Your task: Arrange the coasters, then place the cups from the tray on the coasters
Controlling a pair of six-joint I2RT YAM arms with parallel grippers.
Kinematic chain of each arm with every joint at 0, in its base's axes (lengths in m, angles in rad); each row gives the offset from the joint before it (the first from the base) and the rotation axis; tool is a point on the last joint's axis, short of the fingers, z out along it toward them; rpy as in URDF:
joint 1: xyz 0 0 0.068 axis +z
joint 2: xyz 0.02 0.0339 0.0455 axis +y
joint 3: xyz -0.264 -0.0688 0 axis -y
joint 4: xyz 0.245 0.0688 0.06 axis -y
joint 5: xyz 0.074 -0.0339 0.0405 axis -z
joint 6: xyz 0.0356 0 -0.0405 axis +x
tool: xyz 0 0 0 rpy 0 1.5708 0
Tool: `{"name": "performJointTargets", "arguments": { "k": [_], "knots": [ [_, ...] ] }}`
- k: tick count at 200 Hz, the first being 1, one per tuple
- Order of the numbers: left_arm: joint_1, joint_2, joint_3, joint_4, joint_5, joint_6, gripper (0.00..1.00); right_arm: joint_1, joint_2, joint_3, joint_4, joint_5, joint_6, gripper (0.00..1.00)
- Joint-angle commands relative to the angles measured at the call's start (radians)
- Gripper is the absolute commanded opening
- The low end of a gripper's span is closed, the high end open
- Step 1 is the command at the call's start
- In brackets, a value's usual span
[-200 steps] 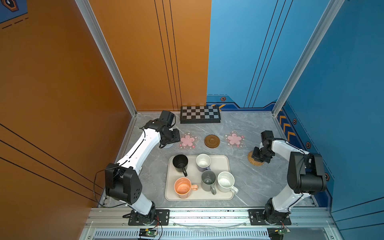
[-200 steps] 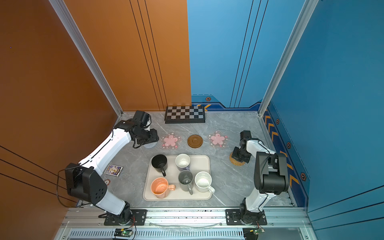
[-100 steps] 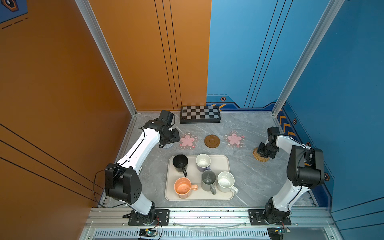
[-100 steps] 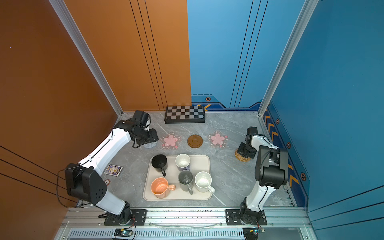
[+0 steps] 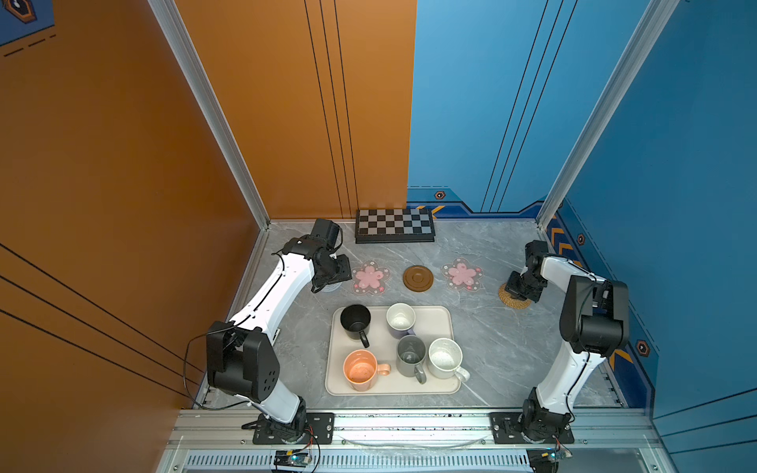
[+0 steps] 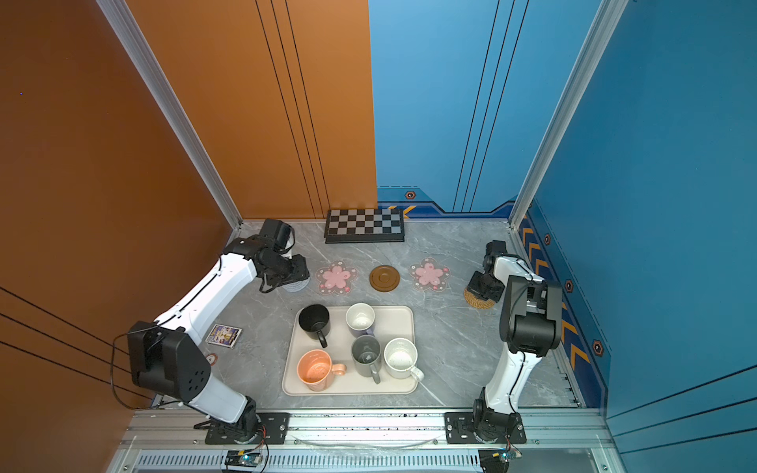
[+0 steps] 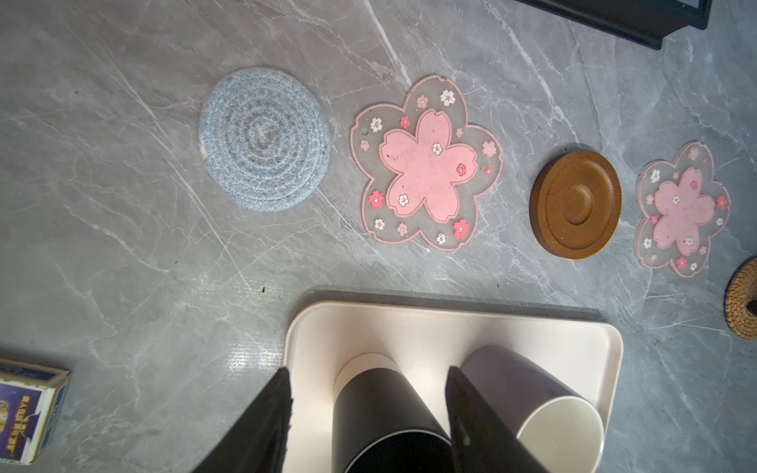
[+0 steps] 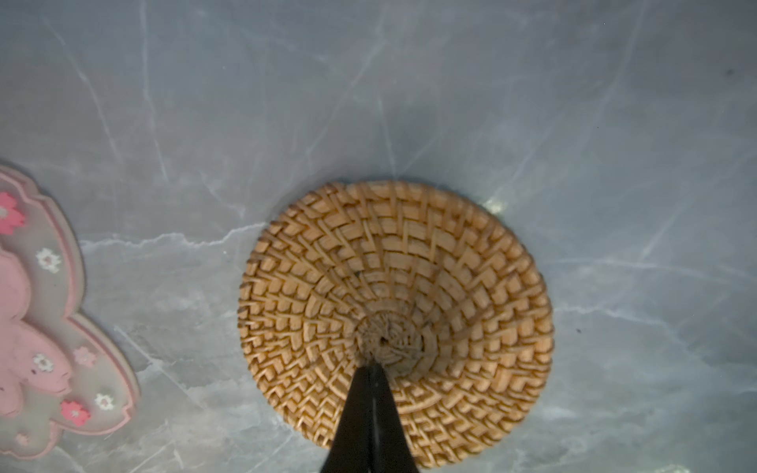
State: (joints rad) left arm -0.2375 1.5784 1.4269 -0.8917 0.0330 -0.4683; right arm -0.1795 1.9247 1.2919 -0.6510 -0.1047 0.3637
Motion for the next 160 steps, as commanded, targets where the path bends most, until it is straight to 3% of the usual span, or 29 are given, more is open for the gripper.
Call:
{"name": "performJointTargets", "arguments": {
  "k": [1,160],
  "knots": [
    [0.008,-0.023,-0.014,-0.018,-0.021,-0.006,0.61,0.006,0.045,0.035,-0.032,0.015,0.000,0.00],
    [0.032,-0.014,-0.006,-0.018,-0.022,-0.006,0.61,0.096,0.183,0.228,-0.099,0.031,-0.044,0.00]
  ]
}}
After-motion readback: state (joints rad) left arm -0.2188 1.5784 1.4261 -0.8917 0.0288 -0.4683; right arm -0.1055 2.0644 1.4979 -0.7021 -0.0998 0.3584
